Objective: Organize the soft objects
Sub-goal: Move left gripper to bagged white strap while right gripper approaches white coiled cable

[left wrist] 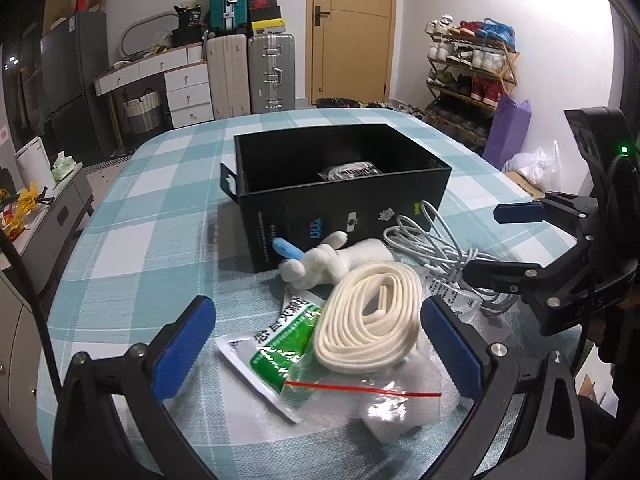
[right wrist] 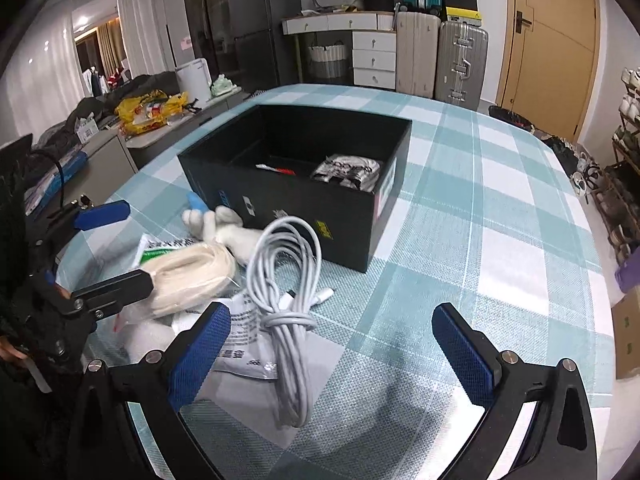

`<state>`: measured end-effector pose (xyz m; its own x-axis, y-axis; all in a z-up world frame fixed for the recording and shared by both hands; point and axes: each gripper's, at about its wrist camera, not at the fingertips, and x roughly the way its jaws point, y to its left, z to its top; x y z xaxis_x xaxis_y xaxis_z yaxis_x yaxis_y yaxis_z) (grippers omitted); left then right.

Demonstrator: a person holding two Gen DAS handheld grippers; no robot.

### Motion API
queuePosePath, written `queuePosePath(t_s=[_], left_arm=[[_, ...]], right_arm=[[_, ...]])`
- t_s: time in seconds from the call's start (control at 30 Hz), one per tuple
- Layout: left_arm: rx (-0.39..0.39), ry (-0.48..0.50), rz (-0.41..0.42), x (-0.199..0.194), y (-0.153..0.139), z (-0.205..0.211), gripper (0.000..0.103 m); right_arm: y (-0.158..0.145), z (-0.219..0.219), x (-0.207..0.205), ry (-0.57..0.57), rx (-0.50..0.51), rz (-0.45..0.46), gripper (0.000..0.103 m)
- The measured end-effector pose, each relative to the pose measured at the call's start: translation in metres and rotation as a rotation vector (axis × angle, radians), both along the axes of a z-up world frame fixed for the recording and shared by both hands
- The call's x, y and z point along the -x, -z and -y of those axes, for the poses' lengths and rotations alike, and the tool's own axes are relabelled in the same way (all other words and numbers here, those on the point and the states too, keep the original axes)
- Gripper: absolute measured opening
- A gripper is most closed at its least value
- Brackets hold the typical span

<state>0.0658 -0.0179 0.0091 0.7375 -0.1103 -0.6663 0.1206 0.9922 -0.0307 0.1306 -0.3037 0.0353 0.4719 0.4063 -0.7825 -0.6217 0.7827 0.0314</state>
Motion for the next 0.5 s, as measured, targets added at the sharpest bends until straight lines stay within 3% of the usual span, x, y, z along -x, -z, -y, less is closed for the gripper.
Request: queuePosePath(t_s=[0.5], left_arm=[[-0.06,0.087,-0.089,-0.017,0.011,0.022,0.101]], right_arm=[[0.01,0.003,-0.005,0.011,-0.017,-0.036,0.102]])
